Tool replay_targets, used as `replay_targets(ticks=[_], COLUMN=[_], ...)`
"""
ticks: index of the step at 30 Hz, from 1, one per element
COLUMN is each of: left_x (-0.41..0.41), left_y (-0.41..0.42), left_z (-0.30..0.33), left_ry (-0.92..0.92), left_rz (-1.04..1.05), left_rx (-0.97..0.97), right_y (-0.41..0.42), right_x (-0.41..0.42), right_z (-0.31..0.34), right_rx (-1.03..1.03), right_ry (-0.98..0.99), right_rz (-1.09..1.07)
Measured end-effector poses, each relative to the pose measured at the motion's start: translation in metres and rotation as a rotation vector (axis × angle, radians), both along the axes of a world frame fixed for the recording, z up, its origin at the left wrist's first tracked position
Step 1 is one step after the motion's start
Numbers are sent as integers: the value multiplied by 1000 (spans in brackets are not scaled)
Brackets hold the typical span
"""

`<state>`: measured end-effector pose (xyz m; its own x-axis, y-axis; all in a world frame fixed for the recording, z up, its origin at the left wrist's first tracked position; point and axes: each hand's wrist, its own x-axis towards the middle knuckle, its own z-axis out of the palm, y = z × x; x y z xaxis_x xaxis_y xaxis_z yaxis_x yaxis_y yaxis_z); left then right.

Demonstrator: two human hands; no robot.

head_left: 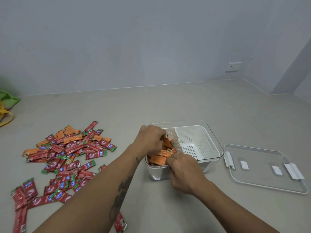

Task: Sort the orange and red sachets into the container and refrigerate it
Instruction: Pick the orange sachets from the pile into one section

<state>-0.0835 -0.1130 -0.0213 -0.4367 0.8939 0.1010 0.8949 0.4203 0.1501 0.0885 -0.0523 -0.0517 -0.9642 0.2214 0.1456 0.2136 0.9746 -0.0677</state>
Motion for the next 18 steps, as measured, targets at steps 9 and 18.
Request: replay_targets(ticks=[9,18], left_x=[12,-3], left_y=[-15,-57], left_z=[1,17], left_ry=[236,-155], left_rz=[-47,-10], left_rx=[-571,-55], right_y=[2,-3], right_x=[0,-10], right_z=[-5,27], right_rx=[44,-351], right_ry=[-12,62], right_rz=[-5,-26])
